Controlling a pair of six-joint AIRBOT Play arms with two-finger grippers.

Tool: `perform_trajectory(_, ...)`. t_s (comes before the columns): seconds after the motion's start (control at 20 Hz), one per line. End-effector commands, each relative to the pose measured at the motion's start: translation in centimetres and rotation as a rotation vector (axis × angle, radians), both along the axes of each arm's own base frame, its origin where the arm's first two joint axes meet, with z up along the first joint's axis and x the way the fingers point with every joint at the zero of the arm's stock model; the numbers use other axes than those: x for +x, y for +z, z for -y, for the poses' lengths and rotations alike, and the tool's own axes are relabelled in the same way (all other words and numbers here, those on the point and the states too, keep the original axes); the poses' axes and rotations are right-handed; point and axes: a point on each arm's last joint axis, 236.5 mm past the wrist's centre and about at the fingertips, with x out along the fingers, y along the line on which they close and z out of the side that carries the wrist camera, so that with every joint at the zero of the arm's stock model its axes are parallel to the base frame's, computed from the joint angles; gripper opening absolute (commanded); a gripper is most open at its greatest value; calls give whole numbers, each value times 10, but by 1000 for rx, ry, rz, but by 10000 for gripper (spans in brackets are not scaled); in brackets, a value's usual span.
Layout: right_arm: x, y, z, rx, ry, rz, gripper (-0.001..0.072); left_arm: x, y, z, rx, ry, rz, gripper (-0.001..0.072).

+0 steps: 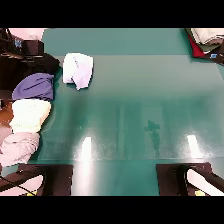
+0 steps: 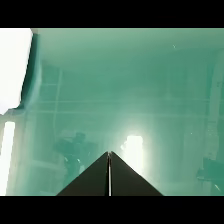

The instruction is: Fold the shirts.

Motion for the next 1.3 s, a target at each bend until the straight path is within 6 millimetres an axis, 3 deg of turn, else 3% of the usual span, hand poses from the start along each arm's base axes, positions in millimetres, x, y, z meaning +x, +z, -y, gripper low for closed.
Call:
perform_trajectory(0.0, 0, -1, 0, 1, 2, -5, 21, 0, -1, 0, 1, 0, -1, 26)
perform_trajectory(0.55, 1, -2, 0, 2, 1, -5, 21, 0, 0, 0, 0, 0, 2, 26)
perform_trajectory(0.85, 22, 17, 9, 6, -59, 106, 21, 15, 15, 5, -33, 3, 85, 26)
perform_trajectory(1.05, 25, 21, 10, 10, -68, 125, 21, 25, 22, 5, -41, 10, 135, 32)
perform_trajectory(1.15, 26, 21, 10, 10, -68, 126, 21, 45, 16, 6, -19, -5, 171, 540)
perform_trajectory(1.2, 26, 21, 10, 10, -69, 126, 21, 56, 6, 4, 13, -16, 175, 592)
perform_trajectory(1.25, 25, 20, 10, 10, -67, 124, 21, 70, -8, -1, 57, -22, 178, 592)
